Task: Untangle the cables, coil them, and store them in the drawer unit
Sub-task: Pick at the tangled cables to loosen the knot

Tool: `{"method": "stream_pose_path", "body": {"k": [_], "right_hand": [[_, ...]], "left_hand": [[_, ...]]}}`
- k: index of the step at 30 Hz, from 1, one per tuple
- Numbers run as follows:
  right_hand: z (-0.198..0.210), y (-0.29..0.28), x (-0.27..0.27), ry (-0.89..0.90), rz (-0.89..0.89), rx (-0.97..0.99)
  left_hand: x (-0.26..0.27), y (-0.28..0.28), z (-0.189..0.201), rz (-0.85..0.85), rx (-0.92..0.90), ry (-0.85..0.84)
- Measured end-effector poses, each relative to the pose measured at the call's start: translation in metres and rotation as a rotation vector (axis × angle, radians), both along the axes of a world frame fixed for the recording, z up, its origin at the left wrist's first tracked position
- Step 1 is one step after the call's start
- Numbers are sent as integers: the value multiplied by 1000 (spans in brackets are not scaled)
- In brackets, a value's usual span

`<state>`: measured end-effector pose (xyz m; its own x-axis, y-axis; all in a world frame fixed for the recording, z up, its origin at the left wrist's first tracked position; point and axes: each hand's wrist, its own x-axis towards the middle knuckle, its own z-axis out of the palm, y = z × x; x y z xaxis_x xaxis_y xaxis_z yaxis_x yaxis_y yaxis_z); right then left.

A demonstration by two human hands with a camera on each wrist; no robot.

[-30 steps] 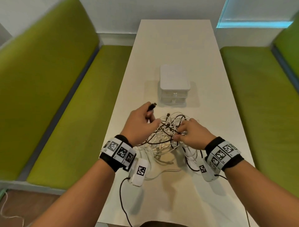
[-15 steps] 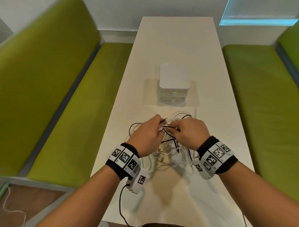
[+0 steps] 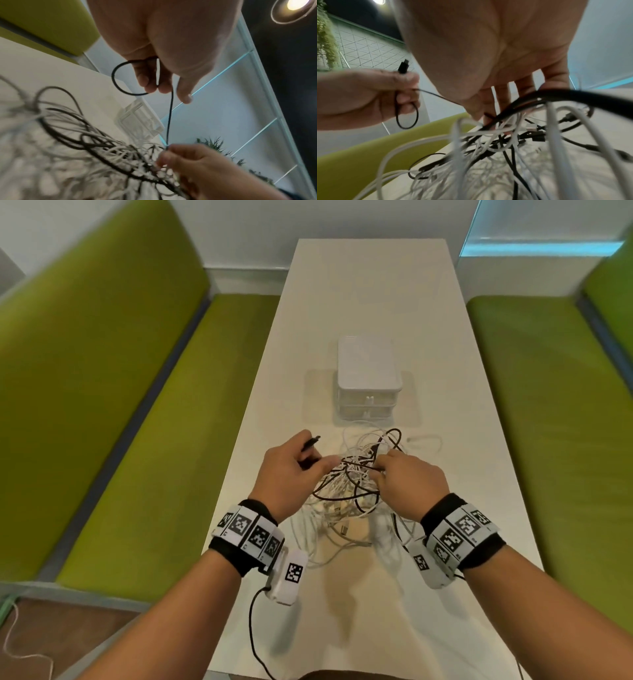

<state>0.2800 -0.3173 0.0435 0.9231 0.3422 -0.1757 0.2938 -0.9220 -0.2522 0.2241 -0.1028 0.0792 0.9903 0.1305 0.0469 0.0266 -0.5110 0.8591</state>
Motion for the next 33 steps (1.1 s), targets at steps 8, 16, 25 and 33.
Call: {"method": "stream_pose_path", "body": {"k": [8,16,25,33], "right_hand": [[10,11,-4,-303,173,84],[16,9,-5,-449,258,245],[14,12,-19,-11,176,201],[18,14,-9,-58,152,40]], "left_hand": [[7,11,-8,11,565,152],[0,-25,0,-314,337,118],[-2,-12,17,-259,223,-13],[-6,-3,7,-104,71,3]]}}
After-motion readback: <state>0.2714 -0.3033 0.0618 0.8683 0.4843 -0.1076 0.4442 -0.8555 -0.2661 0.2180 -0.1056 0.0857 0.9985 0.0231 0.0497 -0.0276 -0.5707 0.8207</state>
